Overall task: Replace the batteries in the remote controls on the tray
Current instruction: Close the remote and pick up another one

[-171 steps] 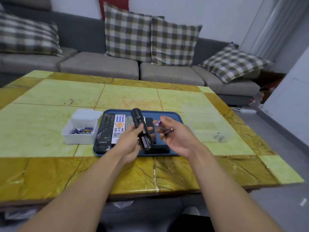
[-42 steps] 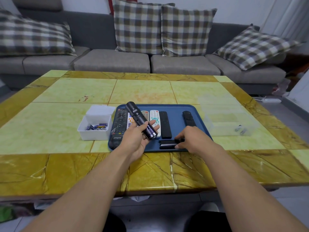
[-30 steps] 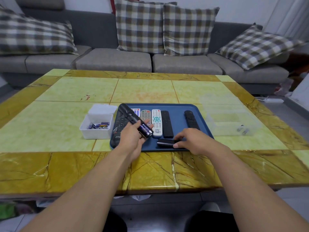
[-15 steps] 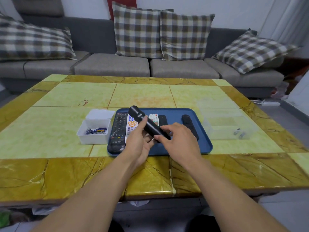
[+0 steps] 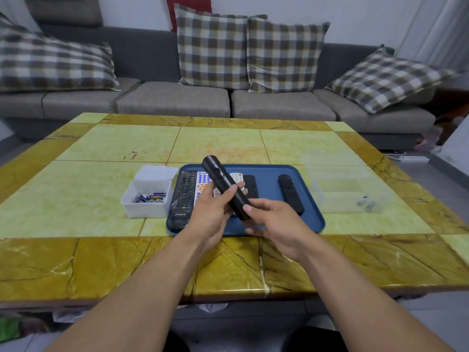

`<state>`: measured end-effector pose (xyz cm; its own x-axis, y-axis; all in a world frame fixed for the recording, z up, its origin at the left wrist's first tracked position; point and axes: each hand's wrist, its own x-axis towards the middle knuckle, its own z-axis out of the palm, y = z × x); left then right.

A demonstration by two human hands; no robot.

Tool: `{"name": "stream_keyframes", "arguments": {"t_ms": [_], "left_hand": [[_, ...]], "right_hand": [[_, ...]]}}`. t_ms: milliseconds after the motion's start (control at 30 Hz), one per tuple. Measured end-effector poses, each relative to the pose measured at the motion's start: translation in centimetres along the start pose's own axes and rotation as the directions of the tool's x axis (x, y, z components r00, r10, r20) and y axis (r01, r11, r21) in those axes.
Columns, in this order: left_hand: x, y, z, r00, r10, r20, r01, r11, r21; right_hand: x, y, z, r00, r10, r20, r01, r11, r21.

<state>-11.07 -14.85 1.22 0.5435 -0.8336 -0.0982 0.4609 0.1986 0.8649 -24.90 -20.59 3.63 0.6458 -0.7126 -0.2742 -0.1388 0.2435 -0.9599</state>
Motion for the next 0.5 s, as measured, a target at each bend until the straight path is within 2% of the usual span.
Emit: {"name": "stream_keyframes", "arguments": {"t_ms": [233, 500], "left_hand": [[0.3, 0.7, -1.6, 0.993, 0.116, -0.037, -0.110, 0.986, 0.126], [0.2, 0.5, -1.4, 0.985, 0.149, -0.085, -0.139, 0.984, 0.112]], "right_hand": [[0.1, 0.1, -0.9, 0.994, 0.091, 0.066, -0.098, 0.989, 0.114], [0.9, 0.5, -0.7, 0.998, 0.065, 0.017, -0.066, 0.991, 0.117]]}}
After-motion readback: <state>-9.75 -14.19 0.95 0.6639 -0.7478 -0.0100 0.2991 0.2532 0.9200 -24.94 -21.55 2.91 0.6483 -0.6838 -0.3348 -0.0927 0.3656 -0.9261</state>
